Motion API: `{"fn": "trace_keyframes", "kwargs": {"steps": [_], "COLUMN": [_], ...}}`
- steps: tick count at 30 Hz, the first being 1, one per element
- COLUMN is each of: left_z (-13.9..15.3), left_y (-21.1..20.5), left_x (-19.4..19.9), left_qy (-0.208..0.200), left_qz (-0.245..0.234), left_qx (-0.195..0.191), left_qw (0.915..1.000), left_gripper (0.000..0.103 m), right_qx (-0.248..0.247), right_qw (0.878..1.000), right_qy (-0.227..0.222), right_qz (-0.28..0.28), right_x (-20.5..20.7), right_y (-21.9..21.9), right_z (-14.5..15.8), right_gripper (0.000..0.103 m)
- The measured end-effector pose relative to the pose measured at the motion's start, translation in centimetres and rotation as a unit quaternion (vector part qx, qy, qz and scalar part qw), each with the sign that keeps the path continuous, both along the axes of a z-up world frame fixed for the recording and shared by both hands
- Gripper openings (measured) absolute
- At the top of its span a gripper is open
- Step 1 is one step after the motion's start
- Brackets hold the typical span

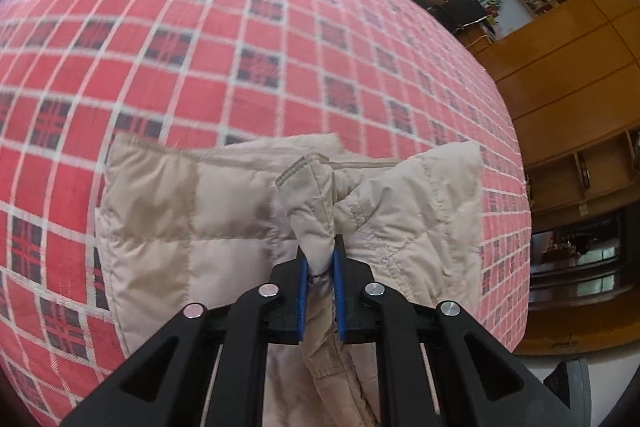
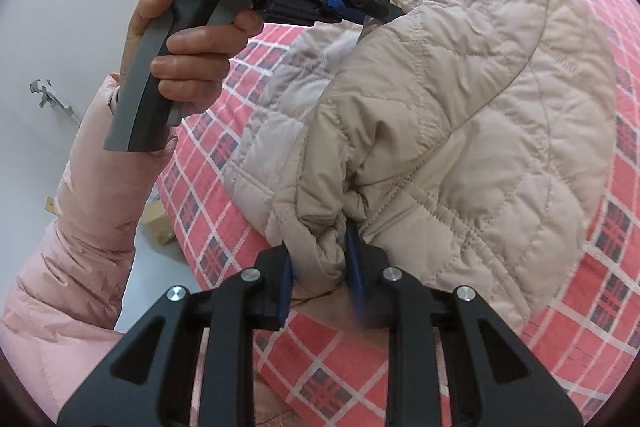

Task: Fold large clothes

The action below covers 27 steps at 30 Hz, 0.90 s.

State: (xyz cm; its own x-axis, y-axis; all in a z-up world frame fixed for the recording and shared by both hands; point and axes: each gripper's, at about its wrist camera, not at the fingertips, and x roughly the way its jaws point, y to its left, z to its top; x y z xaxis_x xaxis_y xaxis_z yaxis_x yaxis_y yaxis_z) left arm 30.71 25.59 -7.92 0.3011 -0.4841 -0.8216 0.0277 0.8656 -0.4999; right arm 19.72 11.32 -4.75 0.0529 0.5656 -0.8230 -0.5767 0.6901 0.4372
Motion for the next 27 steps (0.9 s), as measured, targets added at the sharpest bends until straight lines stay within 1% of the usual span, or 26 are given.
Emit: {"fn": "trace_keyframes", "kwargs": {"steps": [3, 6, 8, 9, 11, 12, 14, 15, 16, 18, 19, 20, 23, 27], "left_z": [-1.8, -2.5, -2.6, -2.6, -2.4, -2.0, -1.4, -1.1, -0.9, -0.5, -0.3, -0.1, -0.1, -0.8], "left_y": [0.8, 1.5, 1.8, 2.1, 2.5, 2.5, 2.8, 3.0, 3.2, 3.5, 3.8, 4.1, 4.5, 4.3], "left_x": [0.2, 0.1, -0.2, -0.4, -0.9, -1.3, -2.2, -2.9, -3.2, -4.0, -4.6, -5.2, -6.3, -6.7], "left_qy": [0.011, 0.01, 0.008, 0.008, 0.009, 0.008, 0.0, -0.004, -0.005, -0.008, -0.012, -0.016, -0.026, -0.03], "left_qz": [0.01, 0.016, 0.02, 0.024, 0.025, 0.022, 0.018, 0.015, 0.013, 0.012, 0.013, 0.014, 0.019, 0.02], "left_qx": [-0.012, -0.027, -0.032, -0.036, -0.048, -0.052, -0.06, -0.068, -0.075, -0.093, -0.104, -0.114, -0.134, -0.142], "left_qw": [0.9998, 0.9995, 0.9992, 0.999, 0.9985, 0.9983, 0.9981, 0.9976, 0.9971, 0.9956, 0.9944, 0.9932, 0.9905, 0.9893], "left_gripper": [0.011, 0.012, 0.017, 0.018, 0.024, 0.026, 0.036, 0.038, 0.04, 0.043, 0.046, 0.047, 0.05, 0.052], "right_qx": [-0.005, -0.008, -0.006, -0.006, 0.004, 0.012, 0.032, 0.045, 0.054, 0.073, 0.077, 0.078, 0.049, 0.053], "right_qw": [1.0, 1.0, 1.0, 1.0, 1.0, 1.0, 0.999, 0.999, 0.998, 0.997, 0.997, 0.996, 0.994, 0.986], "right_qy": [0.007, 0.012, 0.016, 0.014, 0.011, 0.01, 0.008, 0.006, 0.004, -0.008, -0.014, -0.024, -0.033, 0.019], "right_qz": [0.003, 0.004, 0.003, 0.005, 0.008, 0.01, 0.011, 0.011, 0.011, 0.003, -0.004, -0.024, -0.091, -0.159], "right_x": [0.3, 0.6, 0.8, 0.7, 0.6, 0.7, 0.2, -0.1, -0.2, -0.5, -0.6, -0.5, 0.3, 2.4], "right_y": [0.7, 0.8, 0.9, 0.8, 0.5, -0.2, -1.2, -1.9, -2.5, -4.5, -5.3, -7.0, -10.8, -15.6], "right_z": [-0.9, -1.4, -1.5, -1.4, -0.7, 0.4, 2.1, 3.0, 3.8, 5.8, 6.4, 7.2, 7.1, 3.6], "right_gripper": [0.023, 0.024, 0.024, 0.026, 0.035, 0.038, 0.051, 0.055, 0.061, 0.061, 0.061, 0.061, 0.062, 0.062]}}
